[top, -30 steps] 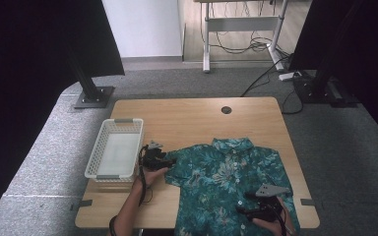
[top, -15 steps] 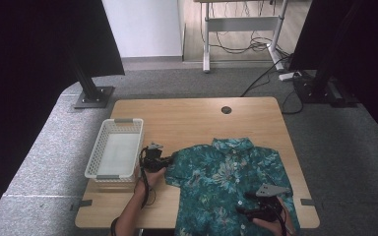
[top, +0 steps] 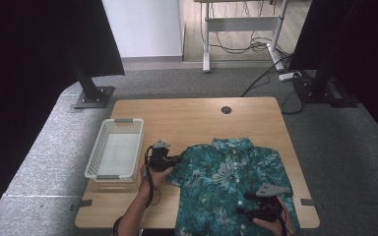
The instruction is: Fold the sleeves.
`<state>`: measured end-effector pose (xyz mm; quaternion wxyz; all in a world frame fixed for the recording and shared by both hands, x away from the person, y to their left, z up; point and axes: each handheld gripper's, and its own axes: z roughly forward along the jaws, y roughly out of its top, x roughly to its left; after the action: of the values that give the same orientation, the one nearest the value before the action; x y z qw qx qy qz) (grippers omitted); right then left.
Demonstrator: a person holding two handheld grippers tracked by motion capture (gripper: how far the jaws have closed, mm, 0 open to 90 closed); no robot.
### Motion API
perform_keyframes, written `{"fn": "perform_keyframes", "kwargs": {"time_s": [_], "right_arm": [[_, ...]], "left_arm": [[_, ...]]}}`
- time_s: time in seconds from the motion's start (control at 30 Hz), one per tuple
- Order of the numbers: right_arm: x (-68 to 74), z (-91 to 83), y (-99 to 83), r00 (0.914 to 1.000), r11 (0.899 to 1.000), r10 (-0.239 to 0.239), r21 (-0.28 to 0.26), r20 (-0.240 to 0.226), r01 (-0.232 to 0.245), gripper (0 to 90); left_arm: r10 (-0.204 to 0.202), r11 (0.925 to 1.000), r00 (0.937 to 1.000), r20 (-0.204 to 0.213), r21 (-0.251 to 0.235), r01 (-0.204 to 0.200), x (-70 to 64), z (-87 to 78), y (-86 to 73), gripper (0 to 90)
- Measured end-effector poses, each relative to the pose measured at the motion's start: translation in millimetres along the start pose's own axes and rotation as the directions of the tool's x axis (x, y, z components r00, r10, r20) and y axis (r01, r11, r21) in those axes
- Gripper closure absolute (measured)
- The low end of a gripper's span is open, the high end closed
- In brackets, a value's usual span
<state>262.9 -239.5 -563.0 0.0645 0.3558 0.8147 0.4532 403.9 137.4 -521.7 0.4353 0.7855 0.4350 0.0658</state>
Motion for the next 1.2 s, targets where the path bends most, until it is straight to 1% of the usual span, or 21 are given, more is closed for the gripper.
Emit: {"fn": "perform_keyframes", "kwargs": {"time_s": [0.07, 0.1, 0.13, 0.23, 0.3, 0.53, 0.67, 0.77, 1.0, 1.2], "right_arm": [[-0.1, 0.1, 0.1, 1.0, 1.0, 0.0, 0.0, 0.0, 0.0, 28.1], [-0.1, 0.1, 0.1, 1.0, 1.0, 0.0, 0.0, 0.0, 0.0, 28.1], [-0.2, 0.2, 0.1, 1.0, 1.0, 0.001, 0.0, -0.001, -0.001, 28.1], [-0.3, 0.2, 0.1, 1.0, 1.0, 0.001, 0.0, -0.002, -0.001, 28.0], [-0.5, 0.2, 0.1, 1.0, 1.0, 0.002, 0.0, -0.002, -0.002, 28.1], [-0.7, 0.3, 0.2, 1.0, 1.0, 0.006, -0.002, -0.004, -0.006, 28.1], [-0.7, 0.3, 0.1, 1.0, 1.0, 0.005, -0.002, -0.004, -0.005, 28.1], [-0.8, 0.2, 0.1, 1.0, 1.0, 0.005, -0.001, -0.004, -0.005, 28.1], [-1.0, 0.1, 0.0, 1.0, 1.0, 0.006, -0.001, -0.007, -0.006, 28.1], [-1.0, 0.1, 0.0, 1.0, 1.0, 0.004, -0.001, -0.007, -0.004, 28.0]], "left_arm": [[0.003, 1.0, 1.0, 0.005, -0.002, -0.003, -1.8, 0.3, 0.4, 85.7], [0.008, 1.0, 0.9998, 0.021, -0.005, -0.007, -3.7, 0.4, 0.9, 85.7], [0.004, 1.0, 0.9994, 0.035, -0.008, -0.004, -4.3, 0.2, 1.2, 85.8], [0.013, 0.9998, 0.9984, 0.056, -0.014, -0.012, -7.7, 0.2, 1.7, 85.9], [0.018, 0.9997, 0.998, 0.061, -0.015, -0.017, -10.2, 0.5, 2.2, 85.9], [0.012, 0.9998, 0.9961, 0.087, -0.014, -0.01, -19.7, 6.2, 5.8, 85.8], [0.019, 0.9998, 0.9943, 0.105, -0.011, -0.018, -29.6, 12.9, 10.8, 85.8], [0.032, 0.9995, 0.9921, 0.121, -0.008, -0.031, -37.5, 19.2, 13.9, 85.7], [0.036, 0.9993, 0.9902, 0.135, -0.001, -0.036, -51.6, 34.6, 20.1, 85.6], [0.026, 0.9995, 0.9912, 0.13, 0.015, -0.029, -55.1, 46.2, 21.3, 84.1]]}}
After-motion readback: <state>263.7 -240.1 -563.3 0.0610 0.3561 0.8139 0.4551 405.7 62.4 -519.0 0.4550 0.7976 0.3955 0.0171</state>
